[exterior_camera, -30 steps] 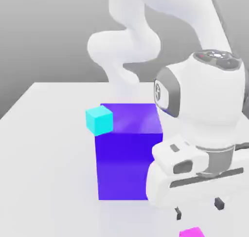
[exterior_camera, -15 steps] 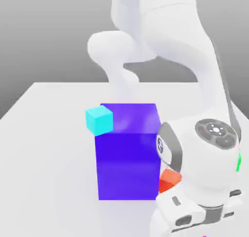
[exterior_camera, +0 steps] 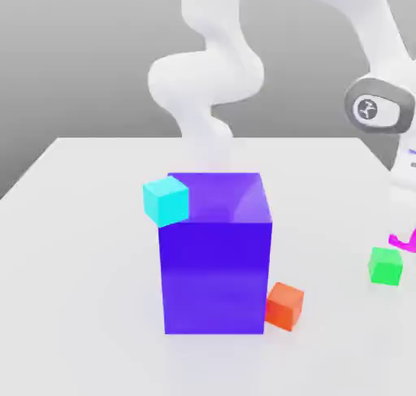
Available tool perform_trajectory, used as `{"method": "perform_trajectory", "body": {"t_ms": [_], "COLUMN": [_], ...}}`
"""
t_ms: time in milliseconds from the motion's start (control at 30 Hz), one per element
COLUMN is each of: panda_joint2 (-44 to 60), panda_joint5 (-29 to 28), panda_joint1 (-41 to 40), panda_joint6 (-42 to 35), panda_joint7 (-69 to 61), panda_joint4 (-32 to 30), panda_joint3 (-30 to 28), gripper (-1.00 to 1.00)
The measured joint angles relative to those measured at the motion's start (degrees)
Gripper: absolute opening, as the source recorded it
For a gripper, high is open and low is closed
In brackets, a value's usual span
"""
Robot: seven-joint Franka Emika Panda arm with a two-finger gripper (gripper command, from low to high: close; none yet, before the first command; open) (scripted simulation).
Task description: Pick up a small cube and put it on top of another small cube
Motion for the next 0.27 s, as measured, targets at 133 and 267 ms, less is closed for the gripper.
{"method": "perform_trajectory", "body": {"t_ms": [133,267], "panda_joint2": [7.17,8.92], "panda_joint5": [-8.16,-9.8], "panda_joint1": [-0.4,0.72], "panda_joint6": [6.72,8.24], "panda_joint7": [5.9,7.06], "panda_joint4": [-0.18,-0.08], "panda_joint3": [-5.13,-6.67], "gripper": [-1.0,1.0]}}
